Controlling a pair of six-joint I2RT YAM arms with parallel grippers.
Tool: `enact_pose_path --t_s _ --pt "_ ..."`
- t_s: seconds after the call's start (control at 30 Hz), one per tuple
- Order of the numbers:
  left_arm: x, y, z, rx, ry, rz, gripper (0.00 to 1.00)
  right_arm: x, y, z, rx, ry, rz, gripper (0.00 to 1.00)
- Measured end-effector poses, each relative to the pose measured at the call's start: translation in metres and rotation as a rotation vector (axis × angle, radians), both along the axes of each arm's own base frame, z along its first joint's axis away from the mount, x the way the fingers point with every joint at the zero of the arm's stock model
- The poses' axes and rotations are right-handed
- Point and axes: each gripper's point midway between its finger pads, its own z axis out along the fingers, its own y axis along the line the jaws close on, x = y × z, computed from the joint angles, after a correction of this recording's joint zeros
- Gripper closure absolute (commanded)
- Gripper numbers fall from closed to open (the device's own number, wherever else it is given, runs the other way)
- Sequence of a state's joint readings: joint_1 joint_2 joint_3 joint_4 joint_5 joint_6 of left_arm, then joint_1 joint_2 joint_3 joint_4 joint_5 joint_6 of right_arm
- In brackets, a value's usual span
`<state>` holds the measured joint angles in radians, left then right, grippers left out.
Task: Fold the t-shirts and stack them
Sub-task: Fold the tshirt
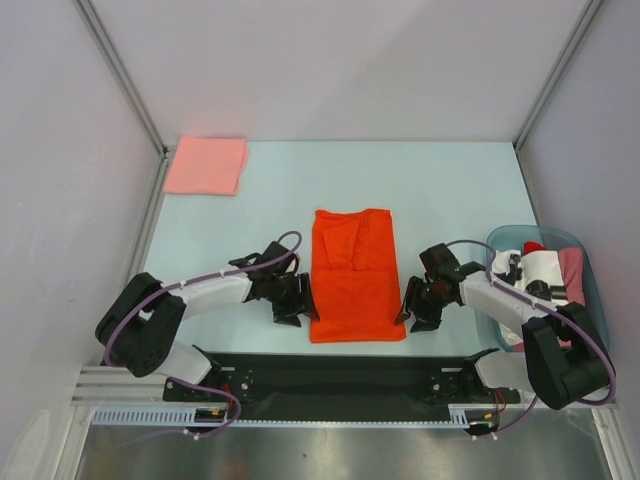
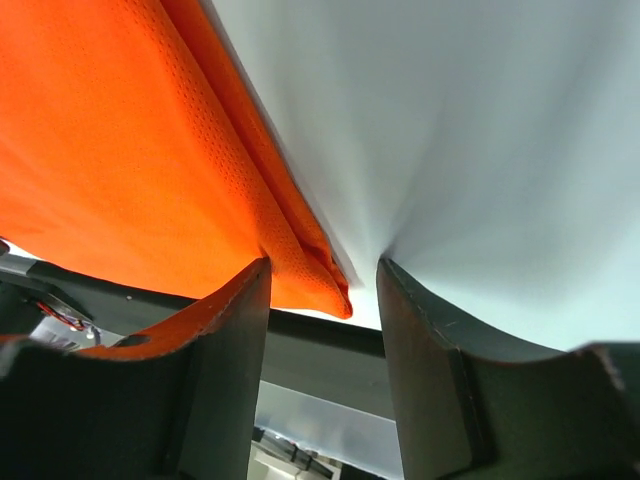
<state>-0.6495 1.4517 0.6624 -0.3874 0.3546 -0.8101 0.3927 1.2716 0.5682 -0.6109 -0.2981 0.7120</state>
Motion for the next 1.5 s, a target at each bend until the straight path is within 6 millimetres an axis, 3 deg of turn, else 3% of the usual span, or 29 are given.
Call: enact_pose_path --t_s 0.3,0.77,1.27,1.43,1.5 --pt "-0.007 -0.006 0.000 -0.034 0.020 -0.019 0.37 -0.002 -0.001 -0.001 -0.020 -0.022 0.014 0.49" --pt "-0.050 -0.011 -0.003 -0.177 0.237 0.136 0.46 -0.028 0.007 0.002 0.099 0.028 -0.140 0.47" --pt "-0.045 -0.010 -0.006 -0.132 0.299 0.310 0.48 -0.028 0.008 0.001 0.113 0.037 -0.190 0.47" --pt "-0.042 -0.015 -0.007 -0.144 0.323 0.331 0.53 -0.027 0.013 0.002 0.134 0.052 -0.187 0.47" --pt "-0.042 -0.017 -0.009 -0.150 0.337 0.333 0.61 -0.027 0.014 0.002 0.138 0.054 -0.191 0.47"
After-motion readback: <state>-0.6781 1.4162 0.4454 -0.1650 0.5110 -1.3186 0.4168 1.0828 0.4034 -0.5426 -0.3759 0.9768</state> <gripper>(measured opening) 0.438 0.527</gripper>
